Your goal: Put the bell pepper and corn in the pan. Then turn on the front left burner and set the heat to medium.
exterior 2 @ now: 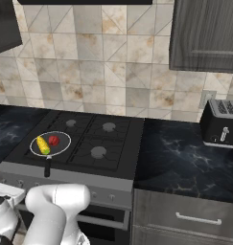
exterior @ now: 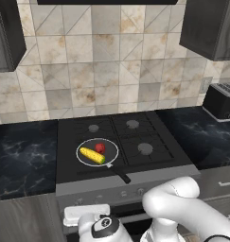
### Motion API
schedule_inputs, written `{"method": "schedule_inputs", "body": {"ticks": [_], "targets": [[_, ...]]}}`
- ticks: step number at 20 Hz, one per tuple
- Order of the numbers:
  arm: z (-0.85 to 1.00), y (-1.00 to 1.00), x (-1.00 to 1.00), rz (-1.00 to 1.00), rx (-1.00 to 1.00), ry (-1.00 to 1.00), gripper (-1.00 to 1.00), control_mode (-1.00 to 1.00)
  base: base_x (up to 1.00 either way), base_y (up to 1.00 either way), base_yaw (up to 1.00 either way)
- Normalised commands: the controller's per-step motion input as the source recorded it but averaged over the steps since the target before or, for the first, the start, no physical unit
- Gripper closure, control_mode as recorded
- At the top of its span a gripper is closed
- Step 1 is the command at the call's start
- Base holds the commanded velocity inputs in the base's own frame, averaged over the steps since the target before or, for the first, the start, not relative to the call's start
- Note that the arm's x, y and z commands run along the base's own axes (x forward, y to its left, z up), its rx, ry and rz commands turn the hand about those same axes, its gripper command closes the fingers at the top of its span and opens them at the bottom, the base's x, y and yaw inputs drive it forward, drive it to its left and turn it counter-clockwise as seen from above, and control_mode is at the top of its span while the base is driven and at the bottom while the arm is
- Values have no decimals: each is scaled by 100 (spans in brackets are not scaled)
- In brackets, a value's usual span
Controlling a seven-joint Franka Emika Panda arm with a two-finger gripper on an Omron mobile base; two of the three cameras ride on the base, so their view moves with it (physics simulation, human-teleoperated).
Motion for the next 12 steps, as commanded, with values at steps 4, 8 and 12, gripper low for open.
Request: {"method": "schedule_inputs", "body": {"ticks": [4,8,12], "targets": [[0,3,-26,-2,-2,-4,-100,-100,0,0,0],[0,20,-5,-1,-9,0,-100,-100,0,0,0],[0,0,4,-2,-18,4,-100,-100,0,0,0]]}}
